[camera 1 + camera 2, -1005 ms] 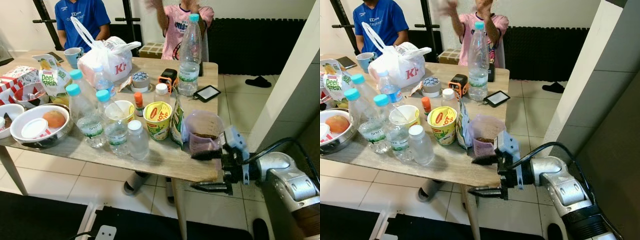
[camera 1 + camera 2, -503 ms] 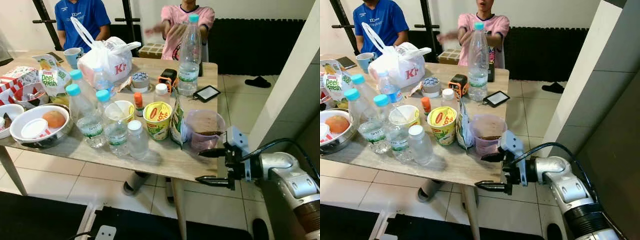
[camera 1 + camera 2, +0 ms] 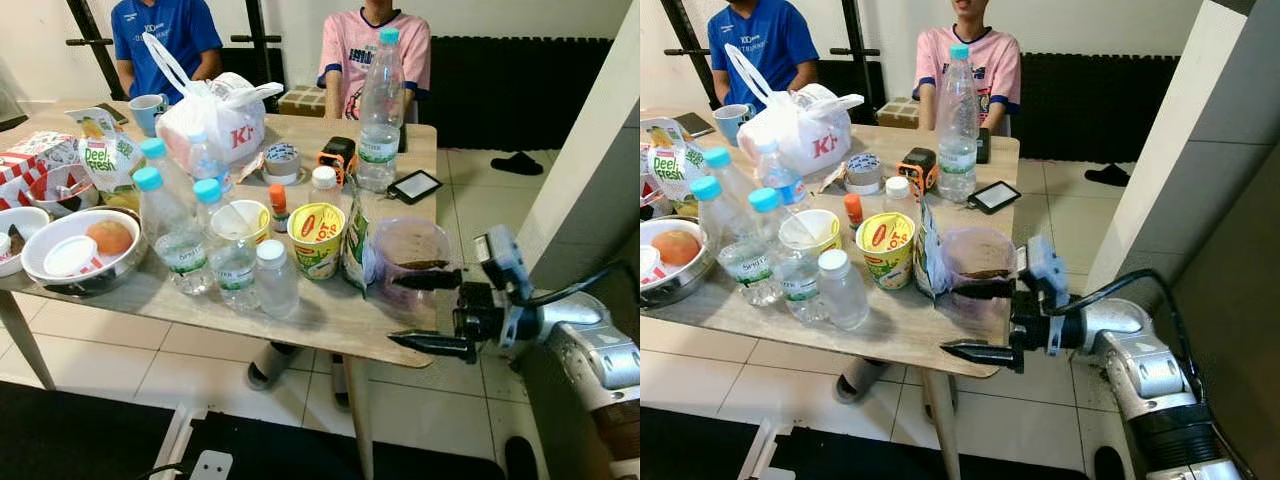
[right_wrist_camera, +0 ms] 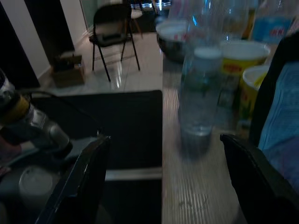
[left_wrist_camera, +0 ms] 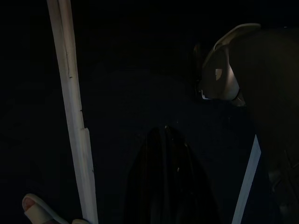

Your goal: Restocking fridge

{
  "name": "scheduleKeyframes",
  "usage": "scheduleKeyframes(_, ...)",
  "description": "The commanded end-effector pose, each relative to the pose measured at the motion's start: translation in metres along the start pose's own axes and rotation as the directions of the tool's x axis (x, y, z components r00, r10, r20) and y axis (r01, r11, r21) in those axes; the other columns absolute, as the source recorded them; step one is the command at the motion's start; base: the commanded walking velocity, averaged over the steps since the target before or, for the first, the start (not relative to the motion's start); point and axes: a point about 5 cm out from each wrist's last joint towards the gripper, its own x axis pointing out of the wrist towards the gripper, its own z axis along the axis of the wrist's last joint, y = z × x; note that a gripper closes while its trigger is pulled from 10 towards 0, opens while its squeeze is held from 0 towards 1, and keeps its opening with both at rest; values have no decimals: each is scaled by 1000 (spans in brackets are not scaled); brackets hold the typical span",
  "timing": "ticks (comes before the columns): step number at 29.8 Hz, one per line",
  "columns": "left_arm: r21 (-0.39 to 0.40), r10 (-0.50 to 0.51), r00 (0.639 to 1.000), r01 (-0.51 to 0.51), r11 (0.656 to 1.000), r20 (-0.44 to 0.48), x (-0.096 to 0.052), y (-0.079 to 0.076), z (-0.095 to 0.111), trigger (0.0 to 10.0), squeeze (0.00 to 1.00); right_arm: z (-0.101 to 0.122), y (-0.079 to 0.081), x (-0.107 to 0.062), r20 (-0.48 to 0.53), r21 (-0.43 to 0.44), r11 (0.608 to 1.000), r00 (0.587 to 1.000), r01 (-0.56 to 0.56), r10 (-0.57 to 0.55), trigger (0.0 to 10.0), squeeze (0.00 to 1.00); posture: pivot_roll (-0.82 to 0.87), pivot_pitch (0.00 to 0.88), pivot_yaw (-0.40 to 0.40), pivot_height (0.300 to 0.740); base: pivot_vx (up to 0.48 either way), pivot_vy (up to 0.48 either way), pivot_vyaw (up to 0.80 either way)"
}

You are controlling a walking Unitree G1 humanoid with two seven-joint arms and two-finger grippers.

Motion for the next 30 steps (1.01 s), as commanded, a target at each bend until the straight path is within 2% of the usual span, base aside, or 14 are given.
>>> scheduleKeyframes(1,-7,-9,1000,9,1000,-8,0,-4,-2,10000,0,12,-4,-5,87,-16,999,996,35,-33,10000,0,-31,0,12,740,0,0,0)
scheduleKeyframes(2,-7,-9,1000,9,1000,-8,0,-4,-2,10000,0,12,-4,-5,87,-16,999,996,35,-33,10000,0,-31,0,12,740,0,0,0)
scheduleKeyframes(4,-9,-9,1000,9,1000,-7,0,-4,-2,10000,0,14,-16,-14,120,-12,991,984,133,-131,10000,0,-31,0,11,740,0,0,0)
scheduleKeyframes(6,-11,-9,1000,9,1000,-7,0,-4,-2,10000,0,12,-20,-20,123,-7,984,977,177,-175,10000,0,-31,0,11,740,0,0,0)
scheduleKeyframes(9,-12,-10,1000,9,1000,-6,0,-4,-2,10000,0,11,-22,-24,124,-2,980,972,199,-197,10000,0,-31,0,11,740,0,0,0)
scheduleKeyframes(13,-18,-9,1000,9,1000,-4,1,-4,-2,10000,0,7,-37,-51,144,34,910,899,412,-413,10000,0,-28,0,6,740,0,0,0)
scheduleKeyframes(14,-18,-9,1000,9,1000,-4,1,-4,-2,10000,0,7,-37,-51,144,34,910,899,412,-413,10000,0,-28,0,6,740,0,0,0)
scheduleKeyframes(15,-18,-9,1000,9,1000,-4,1,-4,-1,10000,0,4,-39,-56,143,49,893,882,447,-449,10000,0,-28,0,6,740,0,0,0)
scheduleKeyframes(18,-19,-9,1000,9,1000,-4,1,-4,-1,10000,0,0,-41,-60,142,69,877,866,475,-480,10000,0,-29,0,6,740,0,0,0)
scheduleKeyframes(20,-19,-8,1000,8,1000,-4,1,-4,-1,10000,0,-10,-42,-70,133,104,849,839,518,-528,10000,0,-29,0,6,740,0,0,0)
scheduleKeyframes(23,-20,-7,1000,7,1000,-4,1,-4,-1,10000,0,-19,-42,-76,133,133,830,820,541,-556,10000,0,-29,0,6,740,0,0,0)
scheduleKeyframes(30,-20,-7,1000,7,1000,-5,0,-4,-2,10000,0,-31,-40,-71,118,171,836,832,521,-543,10000,0,-31,0,10,740,0,0,0)
